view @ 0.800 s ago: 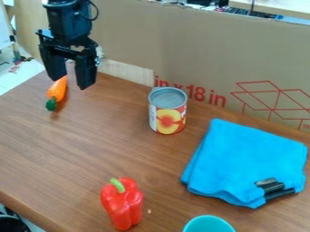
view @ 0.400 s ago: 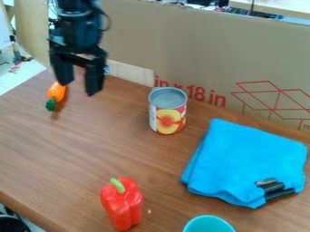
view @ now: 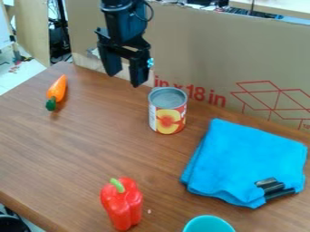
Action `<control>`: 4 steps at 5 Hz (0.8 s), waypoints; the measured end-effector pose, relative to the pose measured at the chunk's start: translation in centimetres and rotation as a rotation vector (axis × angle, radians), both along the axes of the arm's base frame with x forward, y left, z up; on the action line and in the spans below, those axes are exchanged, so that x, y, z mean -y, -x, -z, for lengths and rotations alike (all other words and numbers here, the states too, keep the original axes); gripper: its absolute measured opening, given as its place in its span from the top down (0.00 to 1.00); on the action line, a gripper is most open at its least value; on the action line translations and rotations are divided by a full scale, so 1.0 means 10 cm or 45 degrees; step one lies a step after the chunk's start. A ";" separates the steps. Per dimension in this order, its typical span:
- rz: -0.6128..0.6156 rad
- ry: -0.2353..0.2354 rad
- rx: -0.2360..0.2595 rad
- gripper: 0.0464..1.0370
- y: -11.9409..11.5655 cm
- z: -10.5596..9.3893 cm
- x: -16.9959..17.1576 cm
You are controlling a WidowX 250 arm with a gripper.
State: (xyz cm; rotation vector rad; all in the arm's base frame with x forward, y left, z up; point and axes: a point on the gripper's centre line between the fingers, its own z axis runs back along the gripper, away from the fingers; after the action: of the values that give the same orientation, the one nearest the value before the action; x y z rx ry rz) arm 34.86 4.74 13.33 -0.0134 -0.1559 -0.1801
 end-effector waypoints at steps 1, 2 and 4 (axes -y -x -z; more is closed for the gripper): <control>0.078 0.084 0.079 0.03 -0.32 0.08 0.20; 0.176 0.095 0.133 0.03 -0.44 0.06 0.37; 0.290 0.079 0.138 0.03 -0.63 0.22 0.65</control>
State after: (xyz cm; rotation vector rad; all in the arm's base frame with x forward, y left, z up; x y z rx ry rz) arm 41.20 -1.76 11.08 -0.0833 -0.2681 -0.4037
